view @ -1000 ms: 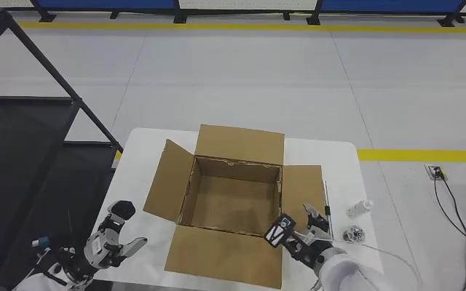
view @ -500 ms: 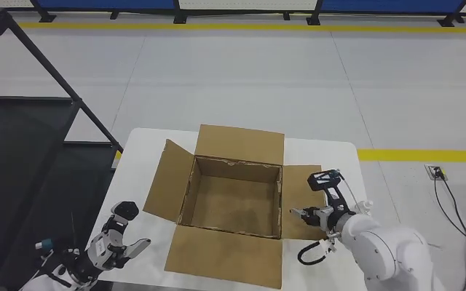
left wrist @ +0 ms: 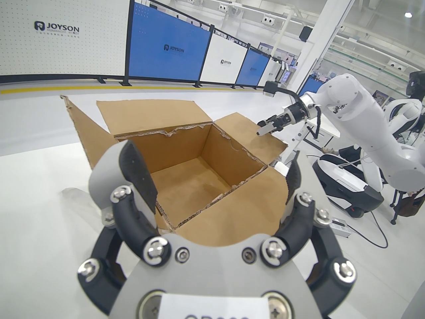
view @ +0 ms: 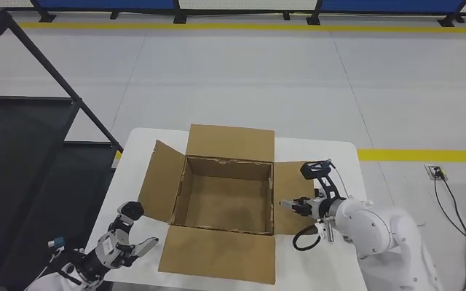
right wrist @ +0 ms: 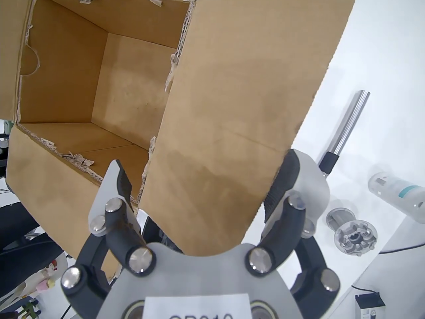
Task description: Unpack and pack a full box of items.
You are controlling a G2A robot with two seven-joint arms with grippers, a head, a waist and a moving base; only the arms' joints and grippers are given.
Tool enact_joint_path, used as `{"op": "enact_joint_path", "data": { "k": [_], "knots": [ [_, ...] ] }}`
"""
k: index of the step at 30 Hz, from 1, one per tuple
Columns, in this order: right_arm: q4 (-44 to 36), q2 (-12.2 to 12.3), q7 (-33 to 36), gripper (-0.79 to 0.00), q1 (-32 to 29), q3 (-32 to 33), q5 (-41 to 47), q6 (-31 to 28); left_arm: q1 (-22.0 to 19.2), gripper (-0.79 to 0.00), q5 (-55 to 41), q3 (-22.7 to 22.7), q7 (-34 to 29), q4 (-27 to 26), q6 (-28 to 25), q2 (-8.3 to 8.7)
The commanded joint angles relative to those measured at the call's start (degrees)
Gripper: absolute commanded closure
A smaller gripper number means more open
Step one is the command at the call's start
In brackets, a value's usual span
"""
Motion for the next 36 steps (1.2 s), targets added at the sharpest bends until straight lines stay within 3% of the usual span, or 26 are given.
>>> {"op": "enact_joint_path", "data": {
  "k": [1,10,15,26,29,35,36],
  "knots": [
    [-1.30,0.11,-0.34,-0.785,-0.22,0.26,-0.94,0.82,-0.03,-0.785,0.07,0.16,0.17,-0.01,0.03,0.01],
    [-11.10,1.28,-2.08,-0.785,-7.59,8.69,-4.48,2.08,-0.82,-0.785,-0.22,0.62,0.75,-0.47,0.29,0.12],
    [-6.82,1.61,-2.97,-0.785,-8.44,12.52,-4.19,4.33,-2.02,-0.785,-0.69,1.59,0.03,-0.69,0.17,0.25],
    [-3.18,1.71,-6.04,-0.785,-7.64,11.44,-4.31,2.80,-3.61,-0.785,-1.48,3.82,-2.41,-1.78,0.54,0.57],
    [-0.38,1.58,-5.33,-0.785,-5.60,9.37,-4.54,5.07,-3.95,-0.785,-1.28,4.34,-2.46,-2.02,1.00,0.60],
    [11.82,1.36,1.05,-0.785,4.20,5.19,-5.14,9.33,-4.04,-0.785,-0.93,4.99,-1.94,-2.37,1.18,0.63],
    [13.88,1.35,1.44,-0.720,5.79,4.93,-6.01,10.53,-3.99,-0.785,-0.84,5.06,-1.81,-2.40,1.19,0.63]
  ]
}}
